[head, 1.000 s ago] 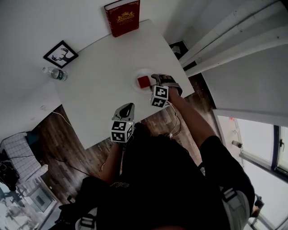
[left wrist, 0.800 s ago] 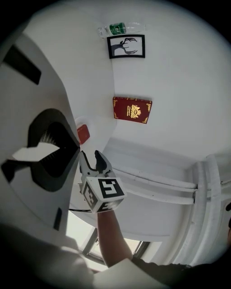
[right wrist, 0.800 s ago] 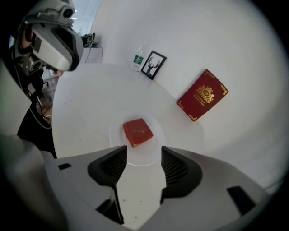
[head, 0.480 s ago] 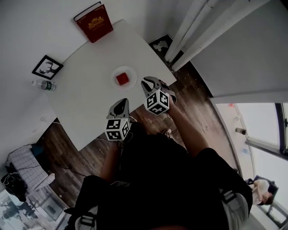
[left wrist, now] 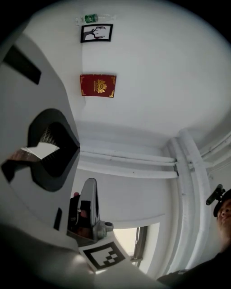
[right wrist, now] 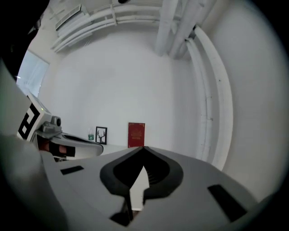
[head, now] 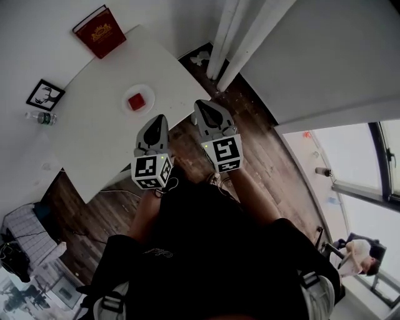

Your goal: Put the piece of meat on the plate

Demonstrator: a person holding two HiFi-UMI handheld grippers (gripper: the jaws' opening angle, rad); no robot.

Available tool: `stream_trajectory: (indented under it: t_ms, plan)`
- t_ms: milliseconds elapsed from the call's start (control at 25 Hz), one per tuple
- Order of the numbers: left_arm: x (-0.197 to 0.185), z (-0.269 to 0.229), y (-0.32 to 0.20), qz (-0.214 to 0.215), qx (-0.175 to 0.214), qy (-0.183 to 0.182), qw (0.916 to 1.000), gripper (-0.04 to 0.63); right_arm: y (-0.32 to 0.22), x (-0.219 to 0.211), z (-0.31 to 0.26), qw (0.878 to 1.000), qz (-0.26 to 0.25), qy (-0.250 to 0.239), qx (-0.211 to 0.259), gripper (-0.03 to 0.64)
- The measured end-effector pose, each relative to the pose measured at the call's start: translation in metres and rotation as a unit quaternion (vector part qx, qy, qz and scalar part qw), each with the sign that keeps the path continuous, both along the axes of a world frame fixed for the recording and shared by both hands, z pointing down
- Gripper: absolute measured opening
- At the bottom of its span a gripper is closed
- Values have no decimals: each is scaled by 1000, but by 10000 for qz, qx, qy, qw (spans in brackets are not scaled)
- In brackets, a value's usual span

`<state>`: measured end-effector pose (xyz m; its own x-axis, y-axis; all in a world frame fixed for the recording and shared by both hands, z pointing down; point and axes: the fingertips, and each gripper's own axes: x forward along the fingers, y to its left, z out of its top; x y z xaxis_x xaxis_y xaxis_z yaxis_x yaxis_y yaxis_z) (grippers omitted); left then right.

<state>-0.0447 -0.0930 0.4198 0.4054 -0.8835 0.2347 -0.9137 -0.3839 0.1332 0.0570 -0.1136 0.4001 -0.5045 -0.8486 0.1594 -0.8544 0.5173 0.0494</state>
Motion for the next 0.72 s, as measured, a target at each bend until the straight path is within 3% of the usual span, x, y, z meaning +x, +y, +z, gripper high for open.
stream_trajectory:
  t_ms: [280, 520, 720]
  plan:
    - [51, -26, 30, 91, 389, 165, 9991, 2, 45, 19, -47, 9974, -132, -206, 684, 21]
    - [67, -44, 39, 133, 657, 68, 9977, 2, 60, 32, -66, 9925, -69, 82, 1218, 21]
    - [79, -49, 49, 281, 699, -55, 9971, 2, 72, 33, -77, 9903, -96, 362, 1338, 21]
